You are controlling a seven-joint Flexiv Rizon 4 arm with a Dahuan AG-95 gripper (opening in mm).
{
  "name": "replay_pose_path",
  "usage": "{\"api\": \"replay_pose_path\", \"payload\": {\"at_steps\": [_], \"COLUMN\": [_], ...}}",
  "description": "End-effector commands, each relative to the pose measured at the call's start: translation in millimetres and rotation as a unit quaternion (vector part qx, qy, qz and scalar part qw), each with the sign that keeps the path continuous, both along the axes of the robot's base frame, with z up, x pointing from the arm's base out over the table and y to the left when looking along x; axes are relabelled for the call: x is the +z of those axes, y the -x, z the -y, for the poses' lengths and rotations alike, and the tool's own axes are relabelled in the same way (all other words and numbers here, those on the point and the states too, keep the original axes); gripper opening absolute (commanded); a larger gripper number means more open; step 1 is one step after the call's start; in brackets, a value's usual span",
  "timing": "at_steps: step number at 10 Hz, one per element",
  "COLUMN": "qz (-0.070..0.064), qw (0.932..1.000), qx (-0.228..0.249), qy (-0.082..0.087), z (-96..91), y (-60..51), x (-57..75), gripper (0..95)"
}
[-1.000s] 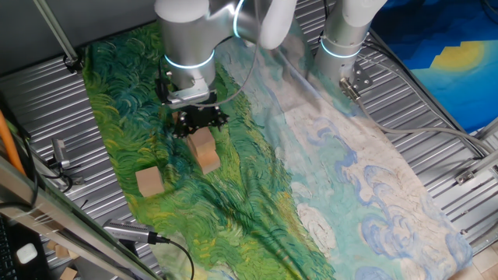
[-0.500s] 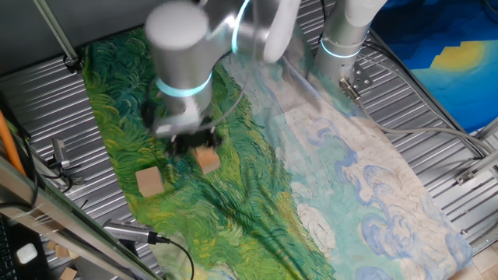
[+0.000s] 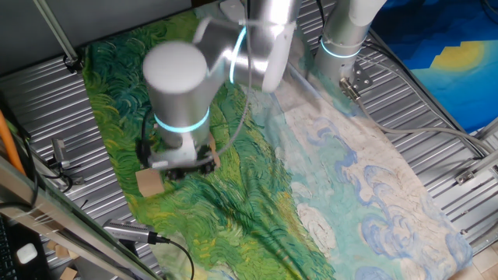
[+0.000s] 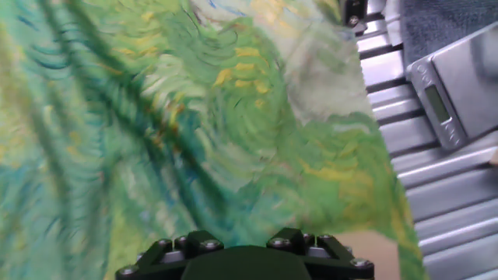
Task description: Stack the blocks into a pyramid shape
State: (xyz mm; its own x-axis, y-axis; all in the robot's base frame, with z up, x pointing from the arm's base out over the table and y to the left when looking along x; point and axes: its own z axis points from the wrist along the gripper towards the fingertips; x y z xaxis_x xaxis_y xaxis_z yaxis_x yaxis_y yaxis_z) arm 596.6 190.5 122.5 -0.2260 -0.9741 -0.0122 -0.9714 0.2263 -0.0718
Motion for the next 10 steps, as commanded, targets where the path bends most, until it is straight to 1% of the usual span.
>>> {"api": "replay_pose_path", "payload": {"at_steps": [1,4,6,9,10], "qz": [-0.001,-0.001,-0.002,-0.002,-0.002], "qw": [0.9999,0.9996,0.9993,0.9990,0.9991], "qx": [0.013,0.030,0.036,0.043,0.042], "qy": [0.000,-0.001,0.003,0.010,0.009], "z": [2.0,10.0,15.9,17.9,17.9], "y": [-15.4,-39.2,-48.3,-48.2,-48.2], "x": [-9.4,-23.8,-27.3,-27.3,-27.3], "gripper": [57.0,57.0,57.0,57.0,57.0]}}
